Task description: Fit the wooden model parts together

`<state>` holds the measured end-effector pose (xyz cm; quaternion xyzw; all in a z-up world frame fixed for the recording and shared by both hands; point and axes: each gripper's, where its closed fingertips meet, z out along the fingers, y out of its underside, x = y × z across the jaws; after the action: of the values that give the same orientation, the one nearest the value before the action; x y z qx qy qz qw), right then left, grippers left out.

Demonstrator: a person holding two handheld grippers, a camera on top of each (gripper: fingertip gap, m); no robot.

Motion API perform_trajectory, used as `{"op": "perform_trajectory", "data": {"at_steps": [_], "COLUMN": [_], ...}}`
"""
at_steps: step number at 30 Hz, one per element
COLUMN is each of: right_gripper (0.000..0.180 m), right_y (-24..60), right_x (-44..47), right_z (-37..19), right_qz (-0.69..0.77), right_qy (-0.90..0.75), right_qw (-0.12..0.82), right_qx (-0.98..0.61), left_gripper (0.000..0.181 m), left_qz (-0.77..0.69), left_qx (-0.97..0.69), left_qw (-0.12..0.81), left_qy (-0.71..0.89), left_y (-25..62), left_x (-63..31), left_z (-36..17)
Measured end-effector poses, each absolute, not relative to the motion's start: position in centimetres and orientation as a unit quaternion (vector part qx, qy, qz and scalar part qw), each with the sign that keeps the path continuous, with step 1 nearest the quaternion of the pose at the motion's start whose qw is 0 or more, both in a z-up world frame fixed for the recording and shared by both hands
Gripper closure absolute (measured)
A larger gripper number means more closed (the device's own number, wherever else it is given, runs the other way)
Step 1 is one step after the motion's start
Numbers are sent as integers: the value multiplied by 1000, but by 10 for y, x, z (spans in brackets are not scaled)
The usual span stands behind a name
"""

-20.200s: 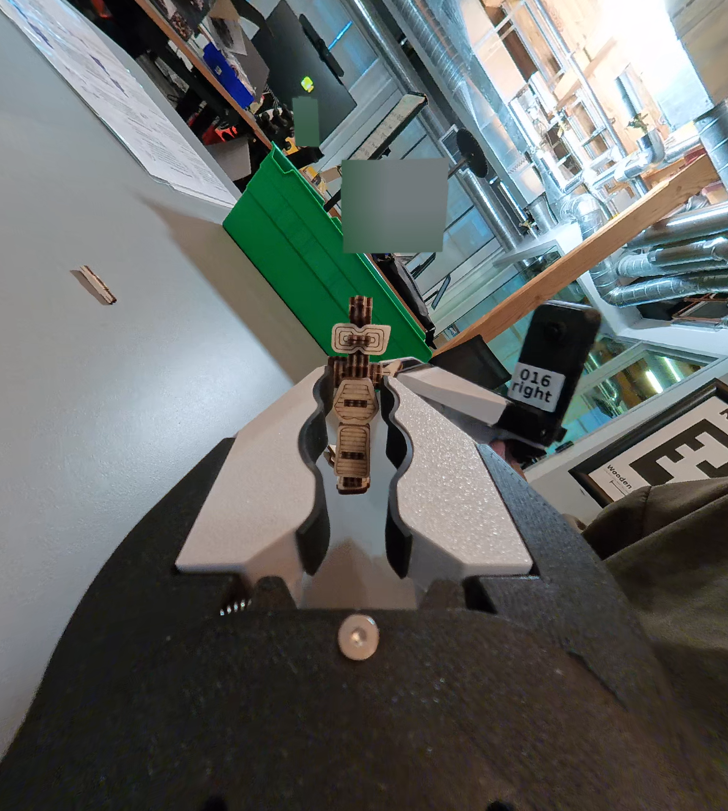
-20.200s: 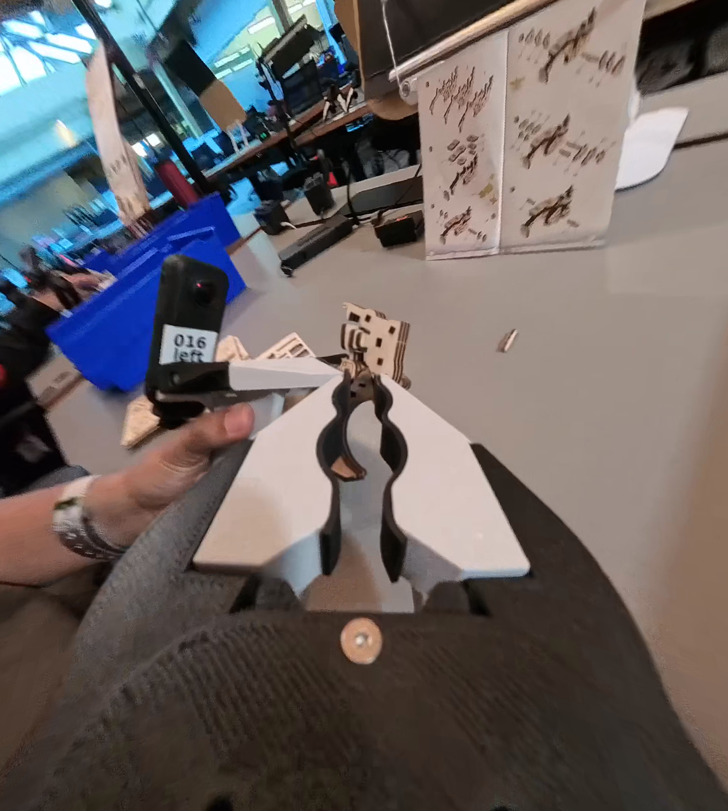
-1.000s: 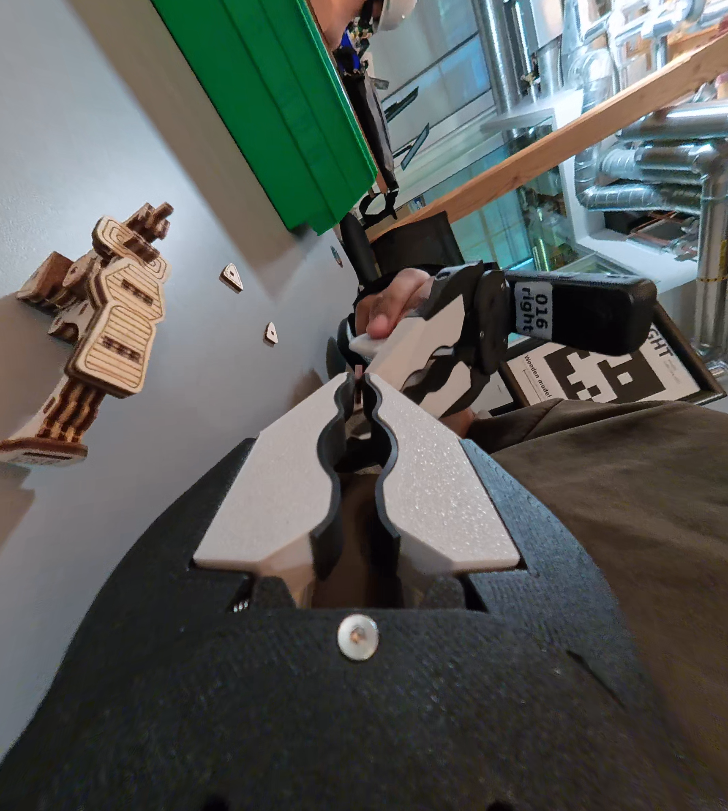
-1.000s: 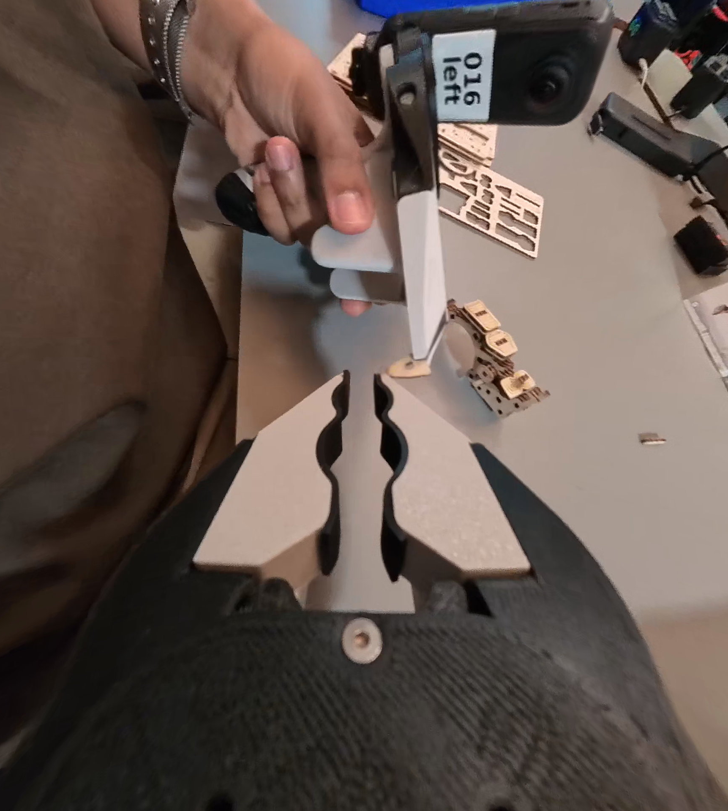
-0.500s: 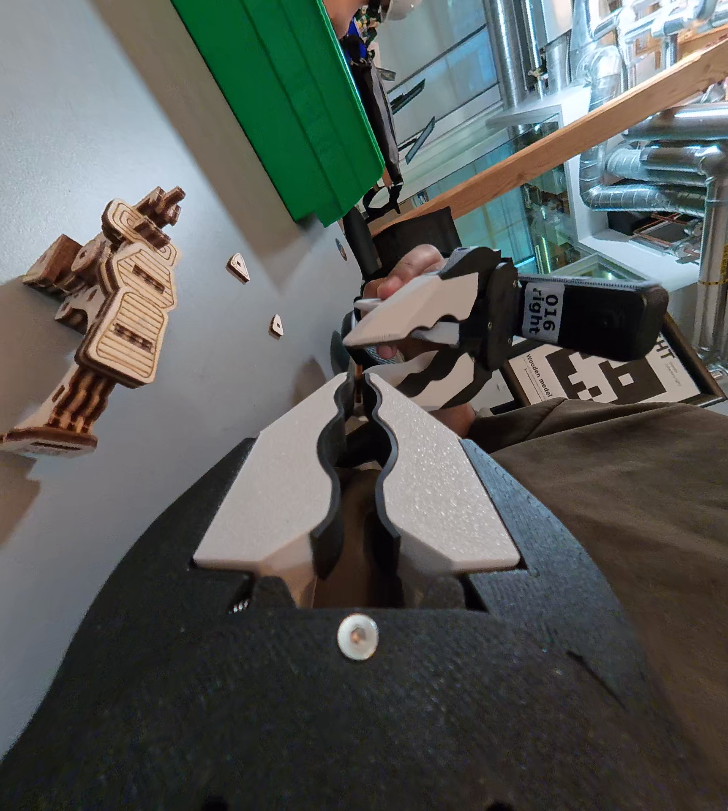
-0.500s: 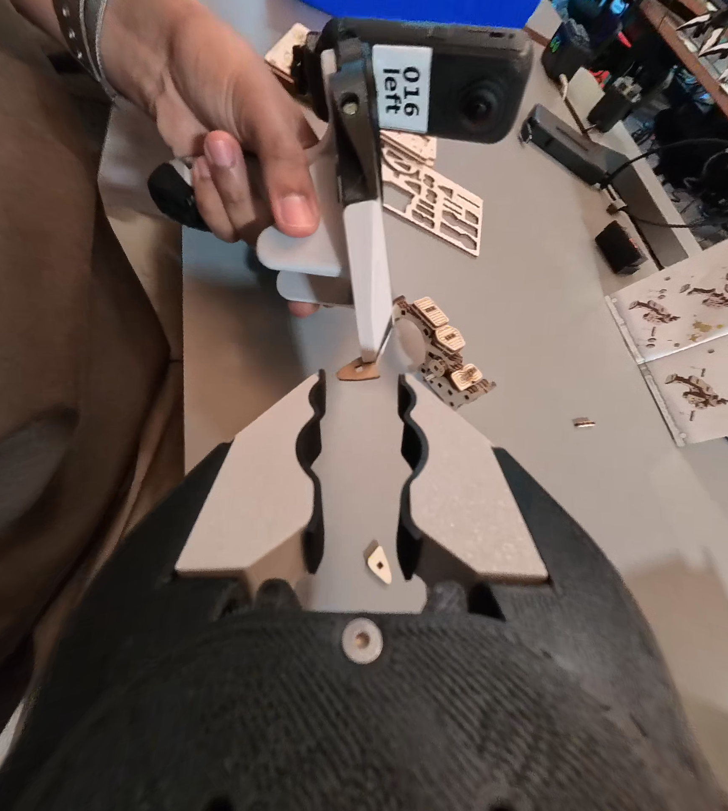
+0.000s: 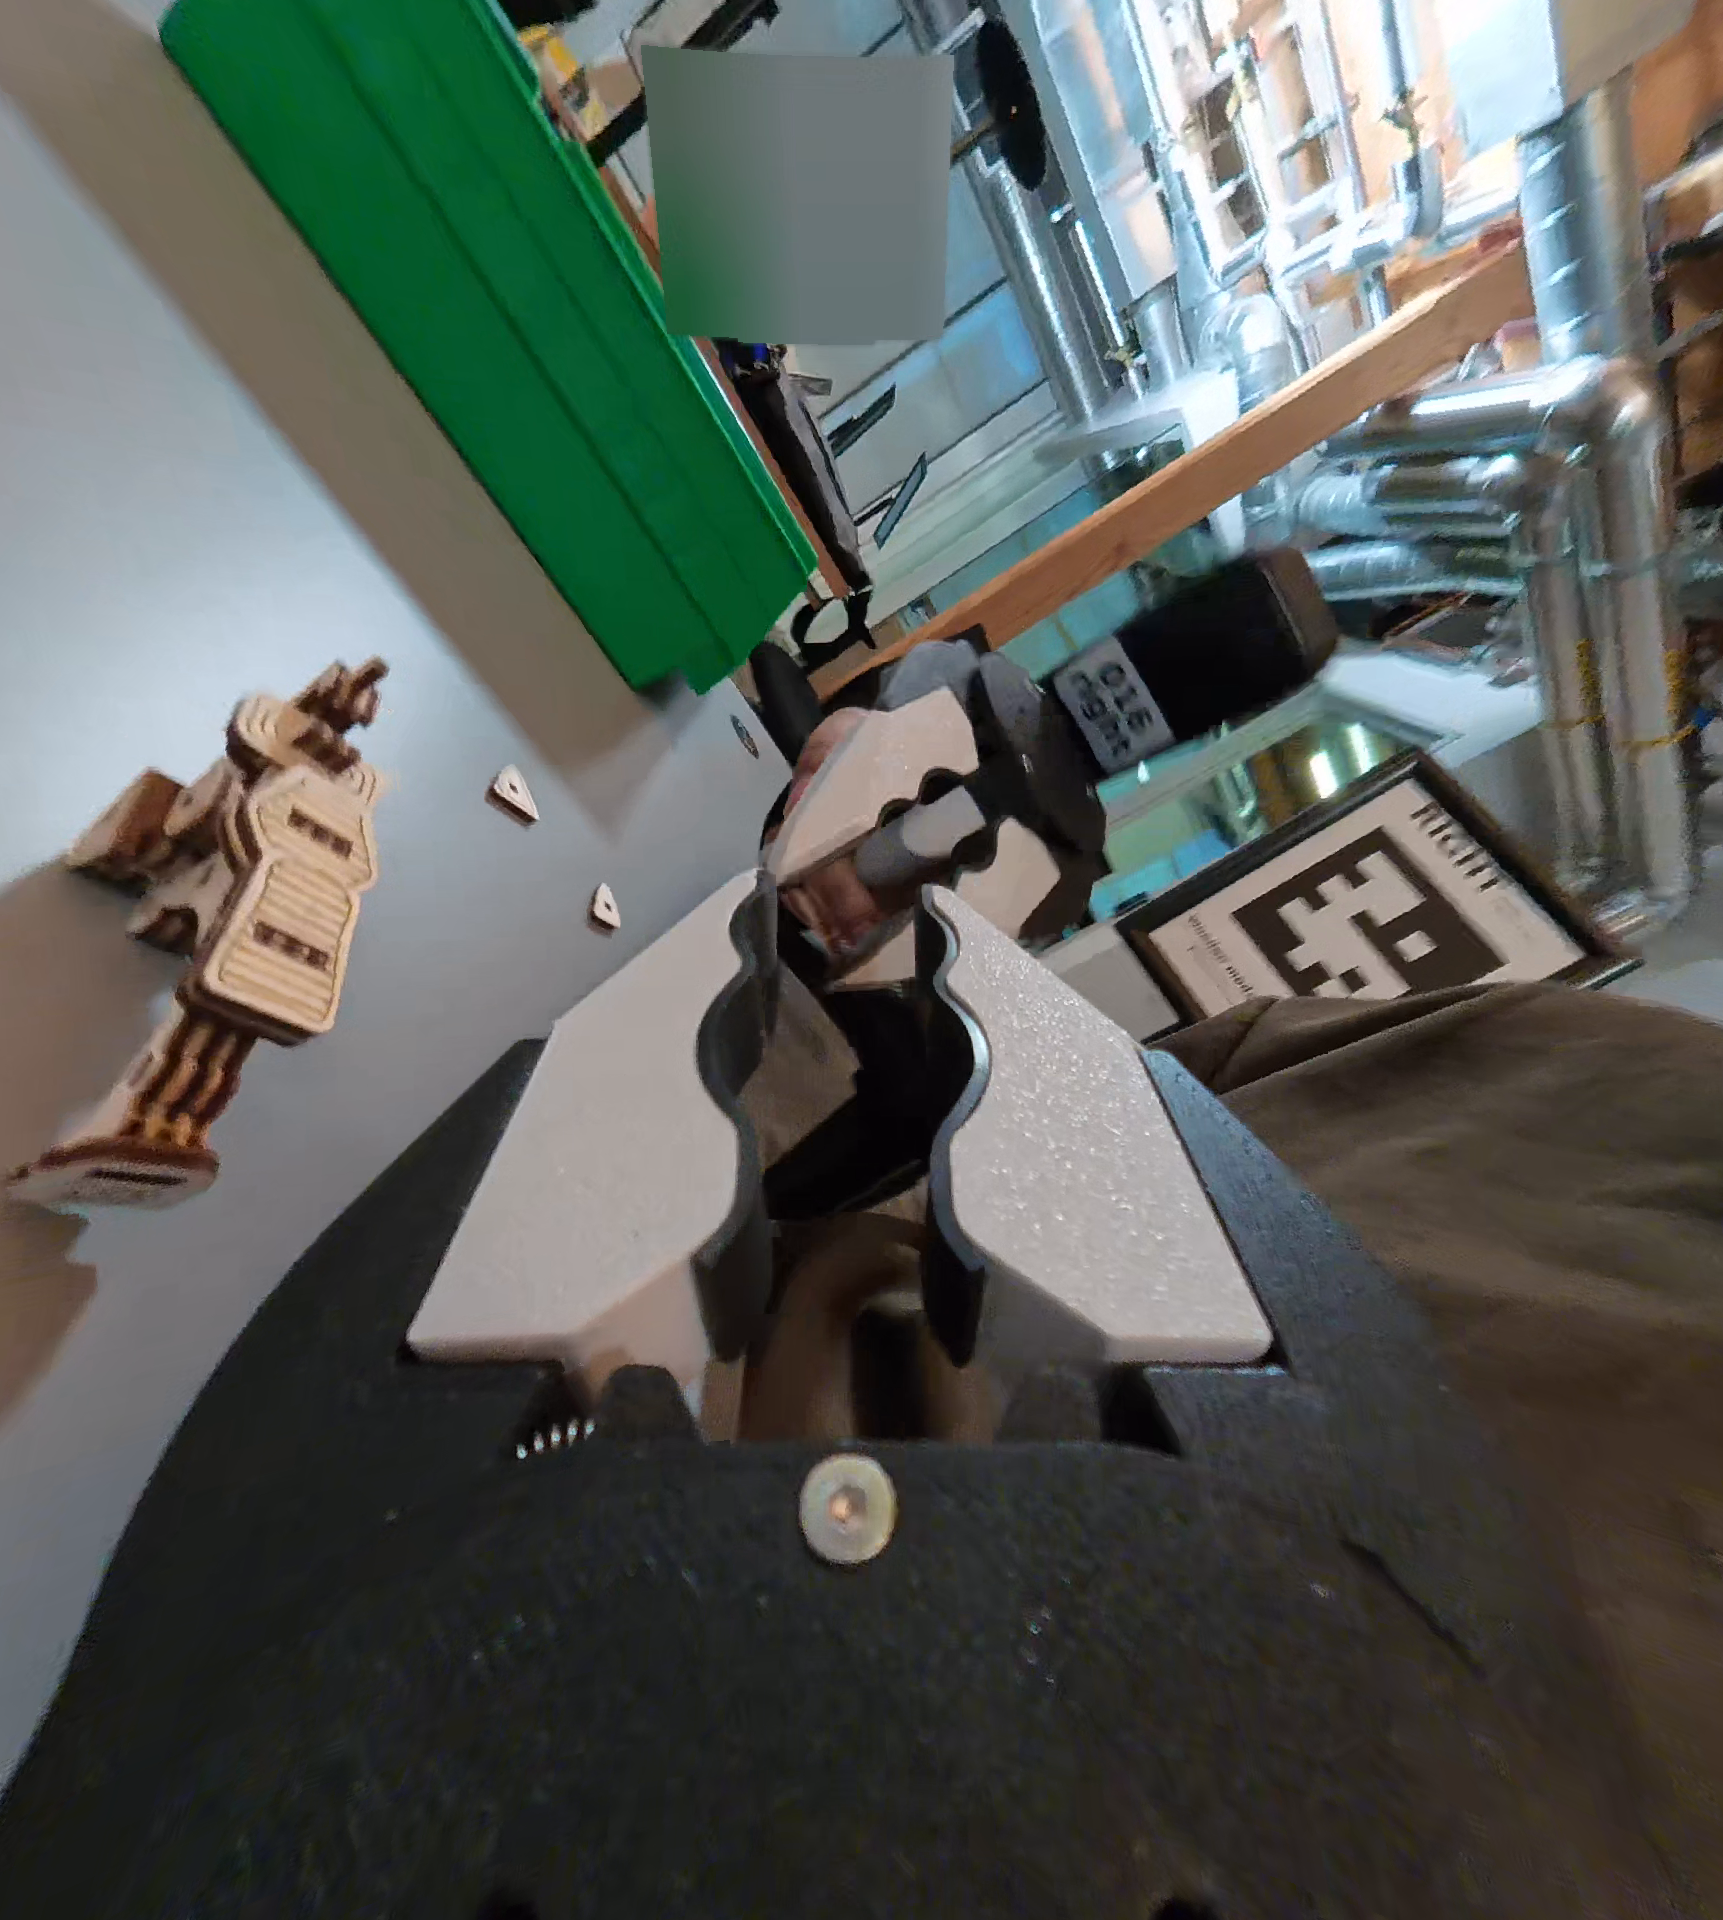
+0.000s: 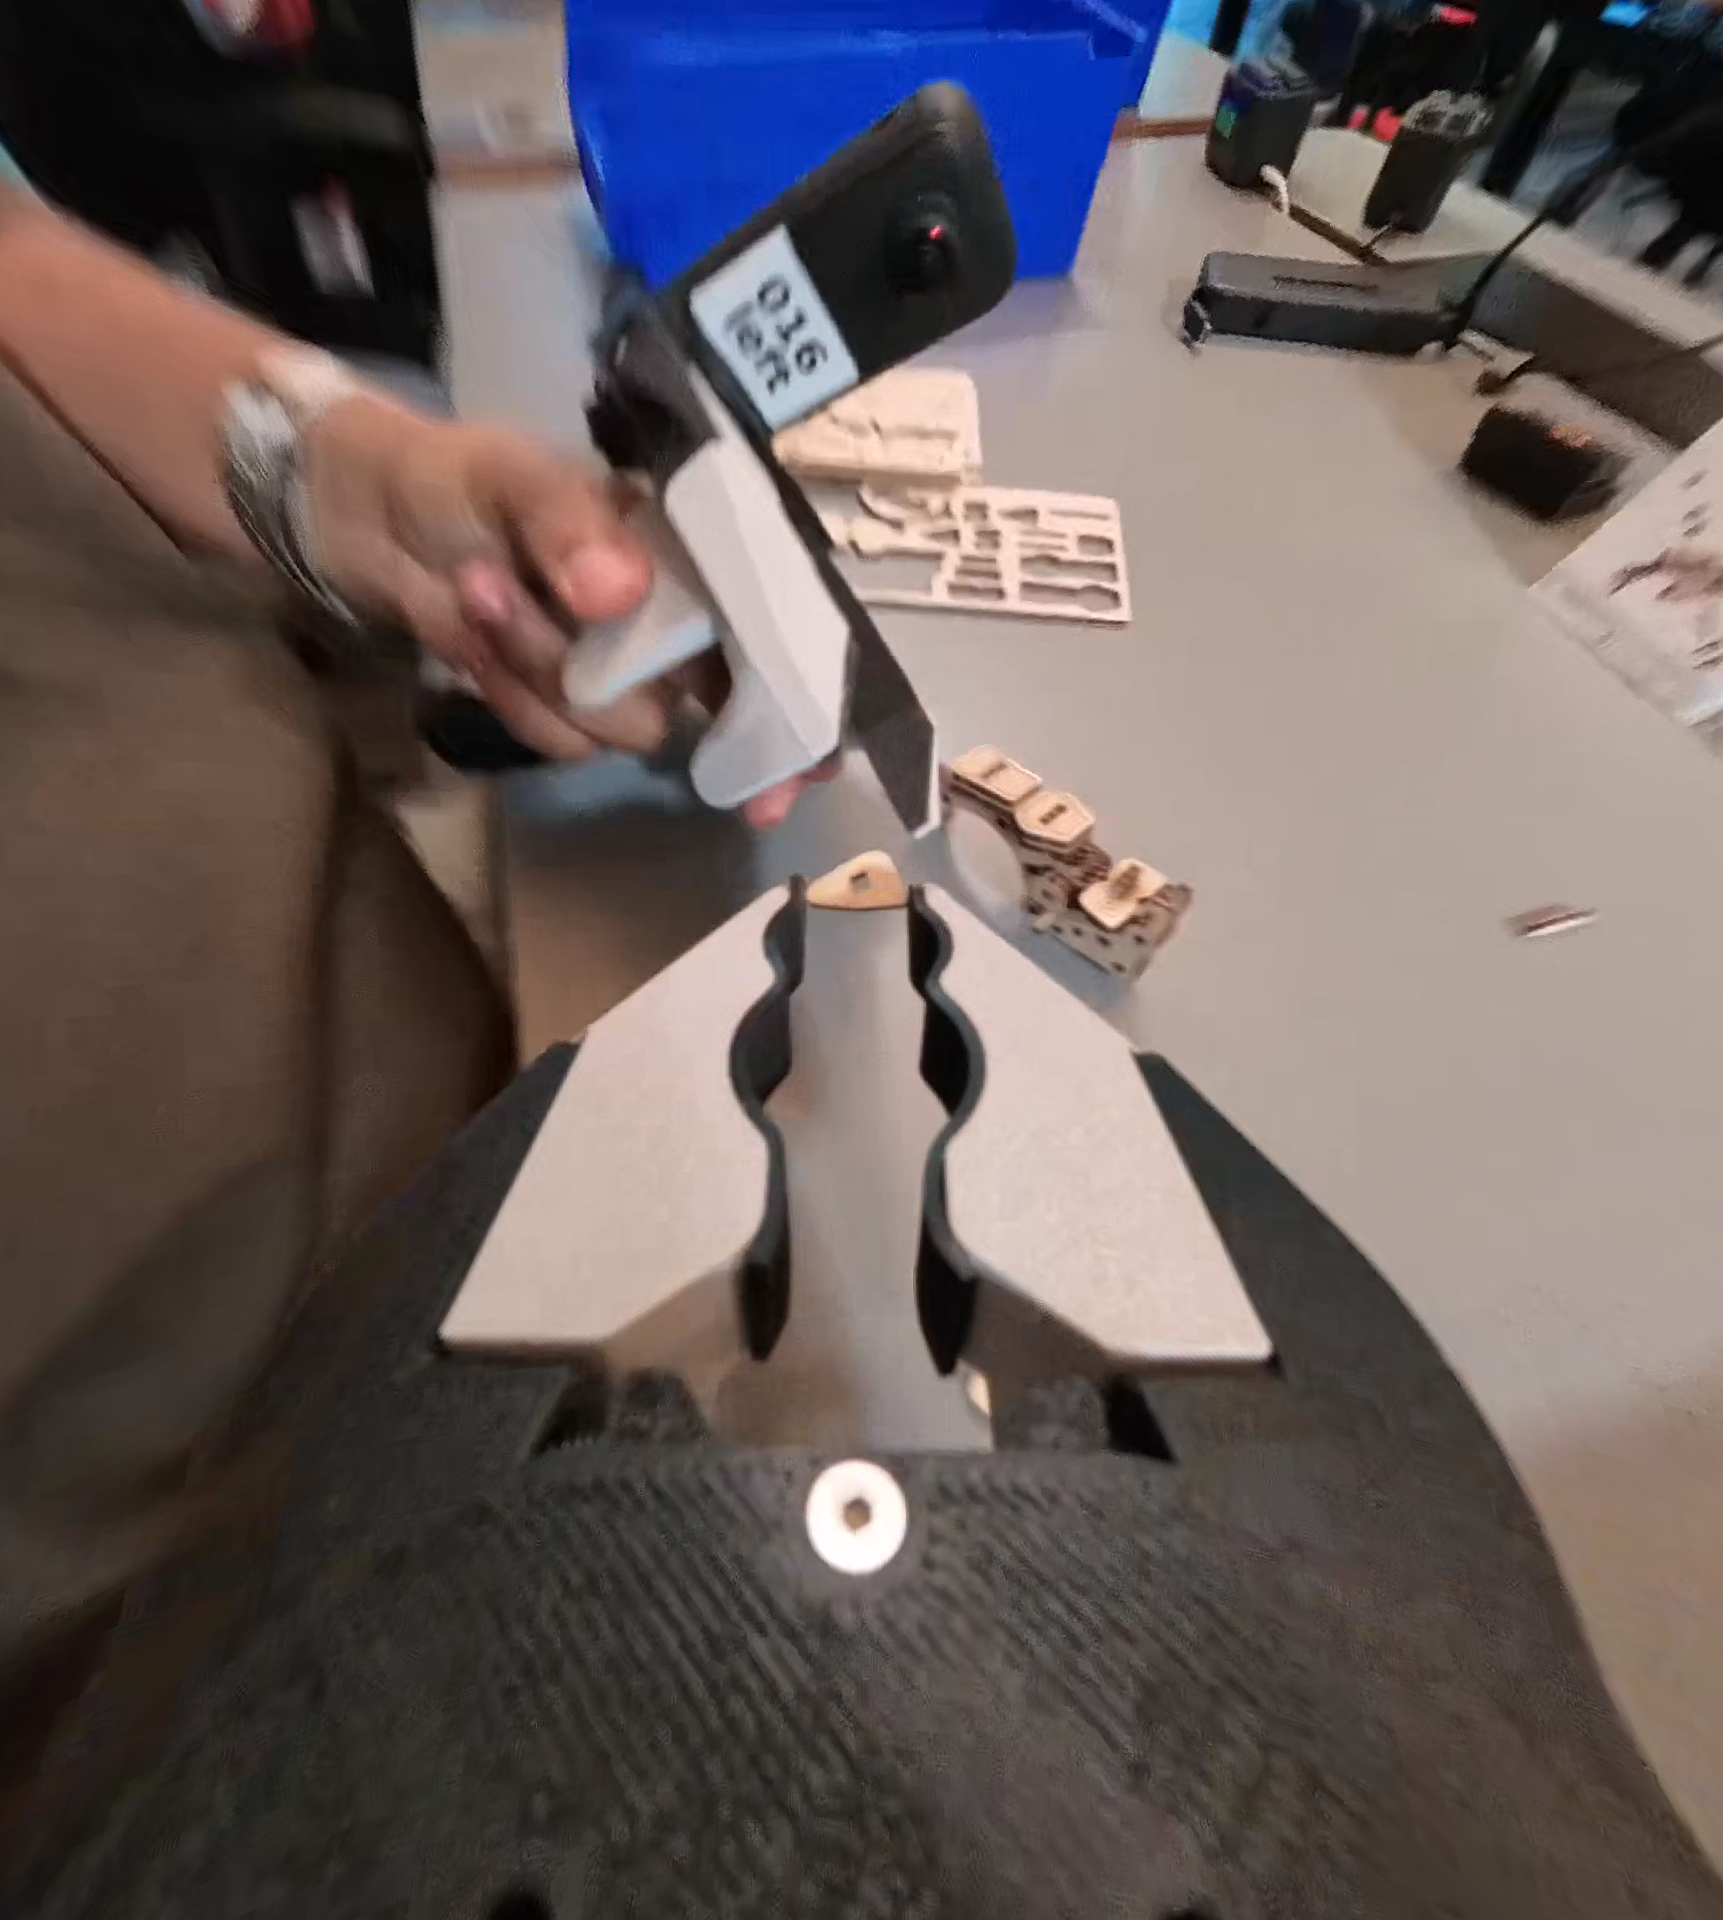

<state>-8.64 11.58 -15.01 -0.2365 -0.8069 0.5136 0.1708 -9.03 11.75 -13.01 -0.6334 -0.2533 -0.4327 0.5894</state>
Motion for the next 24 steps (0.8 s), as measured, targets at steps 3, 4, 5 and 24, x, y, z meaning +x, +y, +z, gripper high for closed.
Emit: {"op": "perform_trajectory", "data": {"at_steps": [3,4,5,24], "right_gripper": [162,162,161,162], "right_y": [113,114,116,111], "right_x": [-83,-83,-84,-92], "right_z": [-131,-126,-122,-122], "right_qz": [614,634,649,640], "right_qy": [-734,-713,-697,-701], "right_qw": [41,9,-14,62], "right_qx": [-288,-299,-306,-308], "left_gripper": [162,163,164,170], "left_qz": [-355,-328,-303,-344], "left_qx": [-679,-696,-710,-659], "left_qw": [609,611,611,639], "left_qy": [-204,-188,-176,-197], "left_y": [115,115,114,117], "left_x": [-93,-93,-93,-92], "left_z": [-131,-133,-134,-122]}}
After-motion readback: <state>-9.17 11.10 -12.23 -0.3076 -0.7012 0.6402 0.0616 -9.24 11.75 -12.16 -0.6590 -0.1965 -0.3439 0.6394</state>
